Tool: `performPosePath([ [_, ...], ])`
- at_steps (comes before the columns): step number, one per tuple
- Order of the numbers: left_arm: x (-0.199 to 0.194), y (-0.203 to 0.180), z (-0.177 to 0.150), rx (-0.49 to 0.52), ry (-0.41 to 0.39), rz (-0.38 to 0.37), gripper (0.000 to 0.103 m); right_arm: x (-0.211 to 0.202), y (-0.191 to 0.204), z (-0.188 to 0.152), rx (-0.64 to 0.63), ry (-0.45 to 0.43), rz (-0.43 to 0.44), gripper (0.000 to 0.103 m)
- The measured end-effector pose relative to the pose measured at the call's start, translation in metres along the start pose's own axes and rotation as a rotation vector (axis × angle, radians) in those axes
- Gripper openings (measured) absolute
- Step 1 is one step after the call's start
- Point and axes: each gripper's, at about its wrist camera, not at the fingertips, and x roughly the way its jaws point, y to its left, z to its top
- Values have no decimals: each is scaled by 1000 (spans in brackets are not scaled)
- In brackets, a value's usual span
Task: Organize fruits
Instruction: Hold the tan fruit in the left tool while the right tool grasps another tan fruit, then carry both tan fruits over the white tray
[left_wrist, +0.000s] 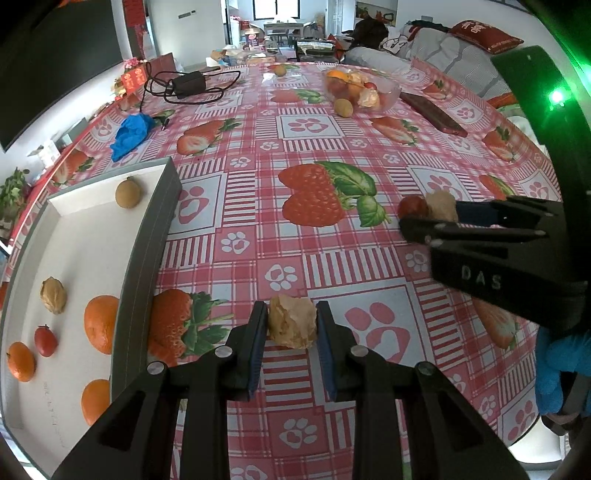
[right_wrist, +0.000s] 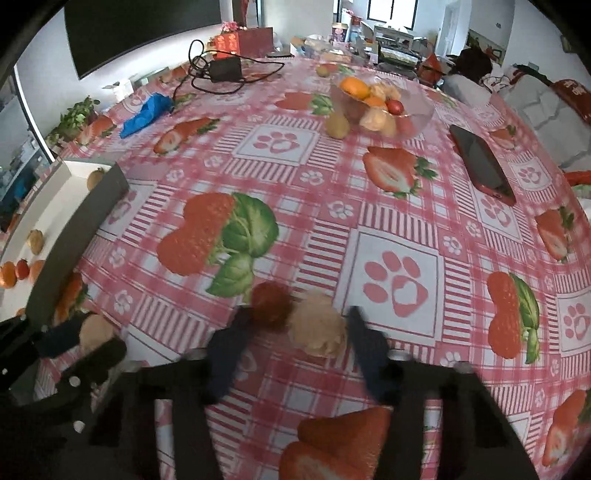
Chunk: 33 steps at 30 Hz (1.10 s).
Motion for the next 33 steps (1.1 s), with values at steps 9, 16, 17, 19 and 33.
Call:
performPosePath([
  [9,-4,2,-4,-20,-1,-16,27,-26,-29,-36,136,-6,82,23],
  [16,-20,3,-12,-34,-9,-51,26,-49,-45,-59,203,-9,106,24],
  [17,-24,3,-12,-31,-17,-51,26,-53,-45,-61,204,-14,106,24],
  [19,-33,4,-13,-33,-31,-53,26,-57,-45,-64,206,-20,107,24],
  [33,-72,31,-16,-61,-100,-32,26,-73,-16,-63,171,-43,141,24],
])
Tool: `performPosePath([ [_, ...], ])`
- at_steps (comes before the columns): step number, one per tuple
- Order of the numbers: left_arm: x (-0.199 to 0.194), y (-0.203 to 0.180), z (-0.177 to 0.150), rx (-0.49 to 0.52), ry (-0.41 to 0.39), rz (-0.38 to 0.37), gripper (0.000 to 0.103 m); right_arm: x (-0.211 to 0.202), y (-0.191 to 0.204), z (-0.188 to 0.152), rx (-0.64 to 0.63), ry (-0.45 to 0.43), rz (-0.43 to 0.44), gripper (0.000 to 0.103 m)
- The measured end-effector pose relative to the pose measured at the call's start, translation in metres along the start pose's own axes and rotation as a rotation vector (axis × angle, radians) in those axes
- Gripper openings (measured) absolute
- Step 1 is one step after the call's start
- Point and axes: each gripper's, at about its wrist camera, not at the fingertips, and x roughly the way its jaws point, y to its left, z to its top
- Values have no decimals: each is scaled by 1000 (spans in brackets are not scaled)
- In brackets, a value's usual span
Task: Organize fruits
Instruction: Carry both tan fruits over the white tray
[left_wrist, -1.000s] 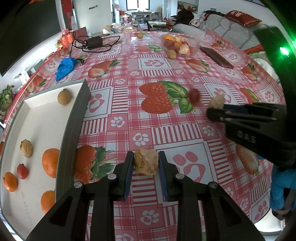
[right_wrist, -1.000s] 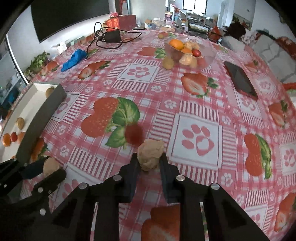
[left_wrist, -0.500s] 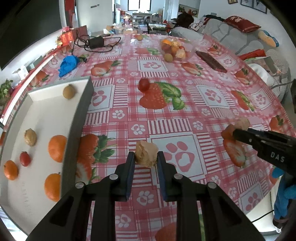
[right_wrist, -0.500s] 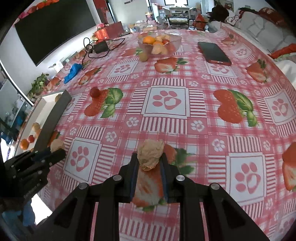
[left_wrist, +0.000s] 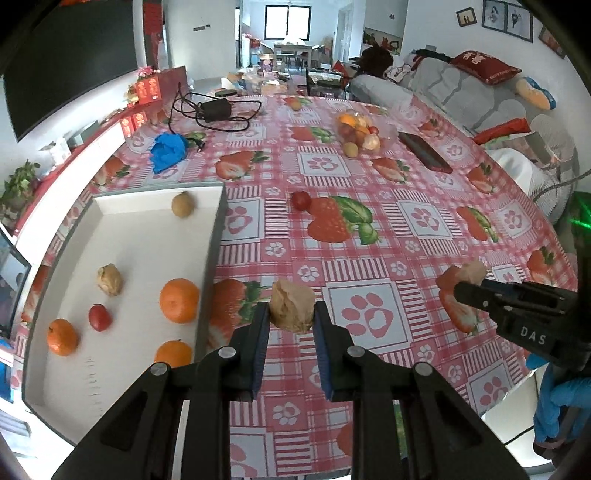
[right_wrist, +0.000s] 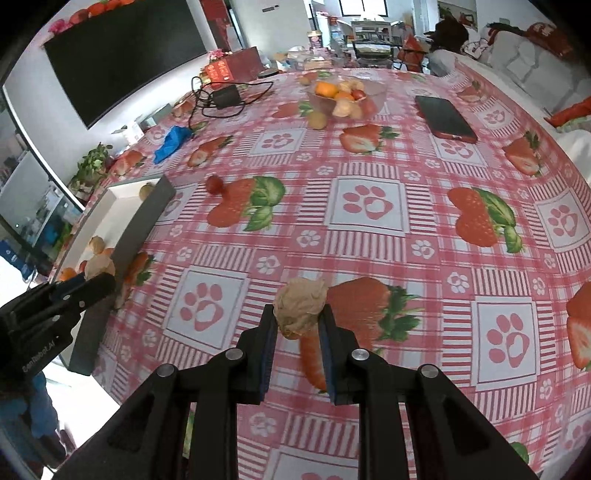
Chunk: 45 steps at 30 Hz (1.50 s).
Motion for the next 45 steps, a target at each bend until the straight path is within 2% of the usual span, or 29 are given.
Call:
performPosePath([
  [15,-9,29,-6,-57,-17,-4,26,2,40,6,-67,15,-4,24],
  [31,-22,76,-13,-142,-53,9,26,13,104,12,-177,35,9,24],
  [45,-31,138,-20,-232,-72,87,26,24,169,25,-285,44,58,24],
])
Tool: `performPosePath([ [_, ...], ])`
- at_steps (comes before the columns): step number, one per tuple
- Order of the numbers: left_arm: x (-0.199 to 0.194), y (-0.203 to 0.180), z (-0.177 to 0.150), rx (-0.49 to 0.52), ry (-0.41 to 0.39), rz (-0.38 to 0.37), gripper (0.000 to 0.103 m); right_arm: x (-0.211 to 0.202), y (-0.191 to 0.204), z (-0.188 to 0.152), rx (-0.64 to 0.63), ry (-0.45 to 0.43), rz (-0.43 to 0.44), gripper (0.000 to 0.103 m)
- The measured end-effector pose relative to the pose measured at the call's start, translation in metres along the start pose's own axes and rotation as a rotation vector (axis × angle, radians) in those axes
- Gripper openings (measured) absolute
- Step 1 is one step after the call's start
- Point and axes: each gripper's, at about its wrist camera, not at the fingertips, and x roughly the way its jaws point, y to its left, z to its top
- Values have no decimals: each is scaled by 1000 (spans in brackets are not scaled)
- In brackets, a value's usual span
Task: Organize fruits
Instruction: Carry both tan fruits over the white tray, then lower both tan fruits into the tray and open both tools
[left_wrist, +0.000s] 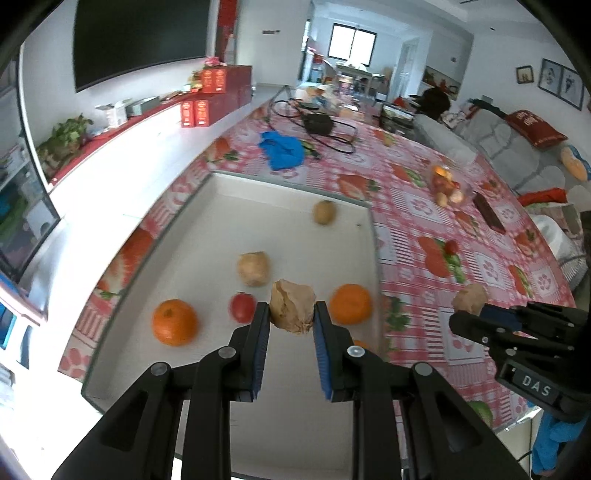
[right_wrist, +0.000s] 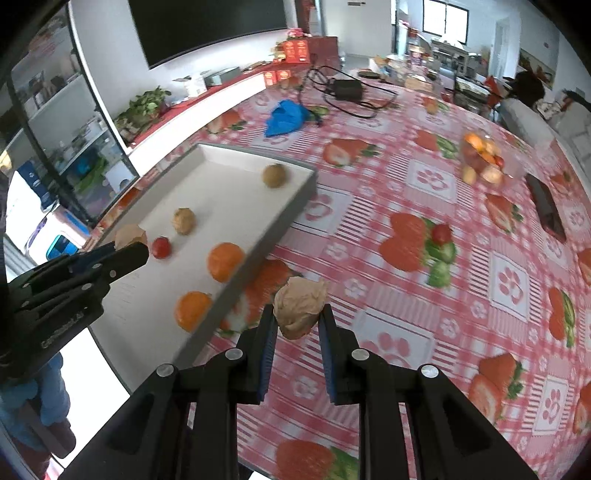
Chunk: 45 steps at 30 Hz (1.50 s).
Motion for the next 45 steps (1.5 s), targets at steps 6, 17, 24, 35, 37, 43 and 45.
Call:
performPosePath([
  [6,3,19,-1,-29,7,28,26,9,20,8,-31,9,28,24],
  [17,10,25,-6,-28,25,31,26,18,33,16,-55,17,38,24],
  [24,12,24,-6,-25,27,31,26,19,34,18,-55,17,39,24],
  [35,14,23,-7,-22,29,32,26,19,35,19,-54,17,39,24],
  [37,14,23,-7,-23,29,32,26,19,34,18,-54,17,39,24],
  [43,14,23,-7,-24,34,33,26,20,37,20,-58,16,40,24],
  [45,16,22,-8,-23,37,33,26,20,38,21,-62,15,41,24],
])
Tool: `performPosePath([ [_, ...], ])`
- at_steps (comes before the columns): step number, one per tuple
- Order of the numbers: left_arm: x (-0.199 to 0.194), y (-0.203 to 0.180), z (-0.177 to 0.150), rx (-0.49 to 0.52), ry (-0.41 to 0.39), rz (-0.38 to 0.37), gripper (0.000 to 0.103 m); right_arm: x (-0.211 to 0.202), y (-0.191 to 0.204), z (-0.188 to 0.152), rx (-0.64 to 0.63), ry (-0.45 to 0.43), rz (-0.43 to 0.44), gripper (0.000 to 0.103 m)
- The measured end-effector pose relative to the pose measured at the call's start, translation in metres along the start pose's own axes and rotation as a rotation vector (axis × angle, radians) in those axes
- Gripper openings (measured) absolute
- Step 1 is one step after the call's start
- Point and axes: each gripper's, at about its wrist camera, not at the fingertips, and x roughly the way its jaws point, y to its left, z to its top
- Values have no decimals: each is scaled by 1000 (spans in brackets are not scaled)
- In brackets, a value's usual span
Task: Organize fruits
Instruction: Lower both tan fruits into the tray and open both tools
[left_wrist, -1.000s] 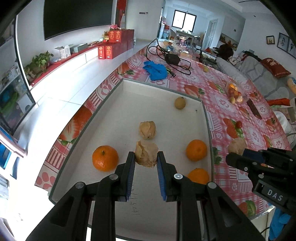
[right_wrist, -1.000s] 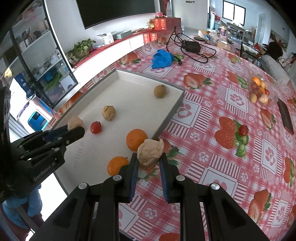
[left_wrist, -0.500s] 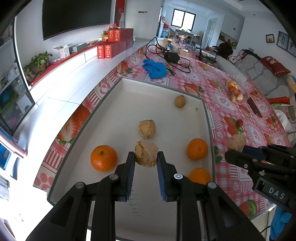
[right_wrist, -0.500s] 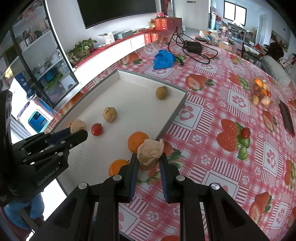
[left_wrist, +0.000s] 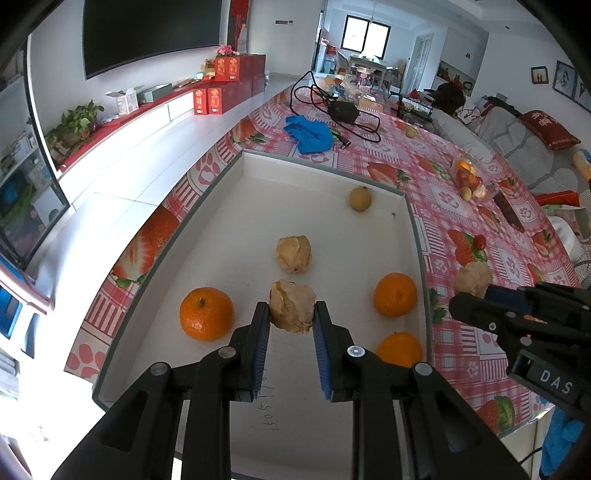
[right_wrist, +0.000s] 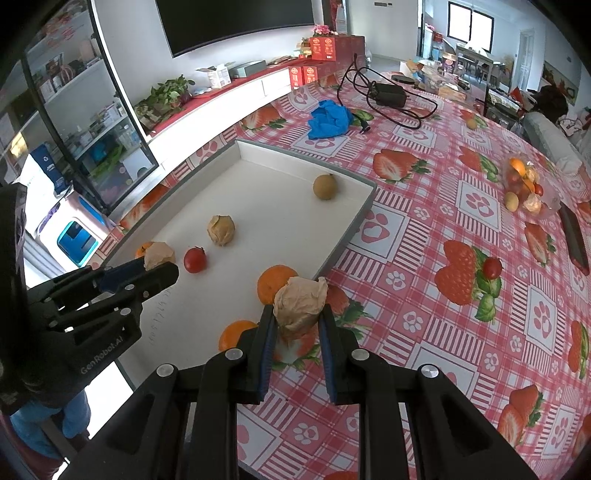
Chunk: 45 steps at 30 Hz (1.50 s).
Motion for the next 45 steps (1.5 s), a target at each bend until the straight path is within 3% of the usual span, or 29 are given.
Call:
performPosePath([
  [45,24,3,-2,9,46,11,26,14,5,18,-45,6,36,24],
])
